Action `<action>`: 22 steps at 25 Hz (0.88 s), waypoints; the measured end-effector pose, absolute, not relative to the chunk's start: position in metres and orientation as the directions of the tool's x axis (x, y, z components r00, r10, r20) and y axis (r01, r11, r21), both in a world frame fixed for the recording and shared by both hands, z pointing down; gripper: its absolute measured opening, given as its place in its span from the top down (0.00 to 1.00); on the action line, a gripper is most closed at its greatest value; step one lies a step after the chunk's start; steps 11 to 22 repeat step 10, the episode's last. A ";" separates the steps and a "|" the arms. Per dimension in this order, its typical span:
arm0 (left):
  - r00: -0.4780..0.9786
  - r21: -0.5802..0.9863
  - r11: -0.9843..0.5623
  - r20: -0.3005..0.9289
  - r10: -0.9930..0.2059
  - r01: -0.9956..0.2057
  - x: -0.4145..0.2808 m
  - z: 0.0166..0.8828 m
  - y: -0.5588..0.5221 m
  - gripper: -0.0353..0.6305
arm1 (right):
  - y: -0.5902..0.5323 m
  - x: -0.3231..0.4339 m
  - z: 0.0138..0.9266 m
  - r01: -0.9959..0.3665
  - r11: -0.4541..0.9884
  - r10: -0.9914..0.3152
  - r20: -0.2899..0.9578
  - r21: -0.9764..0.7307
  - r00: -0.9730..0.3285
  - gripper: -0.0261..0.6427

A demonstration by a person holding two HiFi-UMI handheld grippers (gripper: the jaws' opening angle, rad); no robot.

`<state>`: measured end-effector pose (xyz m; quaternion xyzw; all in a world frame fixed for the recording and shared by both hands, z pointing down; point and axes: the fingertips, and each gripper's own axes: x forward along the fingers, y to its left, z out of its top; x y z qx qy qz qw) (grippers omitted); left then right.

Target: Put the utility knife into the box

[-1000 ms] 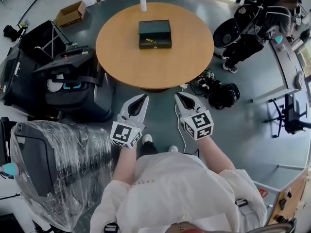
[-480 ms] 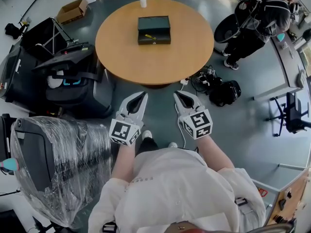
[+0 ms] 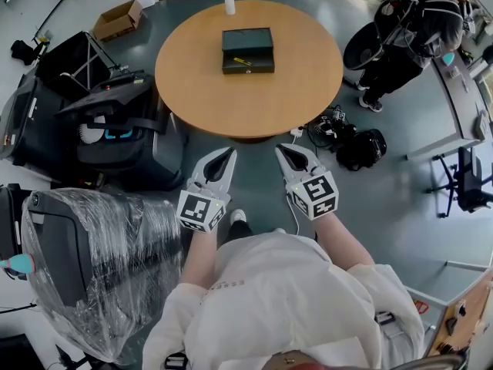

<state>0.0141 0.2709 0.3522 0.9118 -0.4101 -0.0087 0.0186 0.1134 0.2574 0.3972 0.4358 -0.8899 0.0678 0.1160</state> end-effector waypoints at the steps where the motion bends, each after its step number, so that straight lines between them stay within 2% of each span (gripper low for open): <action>1: 0.664 0.040 -0.664 0.001 -0.748 -0.747 0.014 0.353 0.270 0.93 | 0.257 0.113 0.398 -0.791 0.612 -0.759 0.267 -0.019 -0.594 0.97; 22: 0.676 0.041 -0.675 0.010 -0.737 -0.737 0.017 0.356 0.264 0.93 | 0.251 0.112 0.403 -0.786 0.618 -0.750 0.287 -0.018 -0.596 0.97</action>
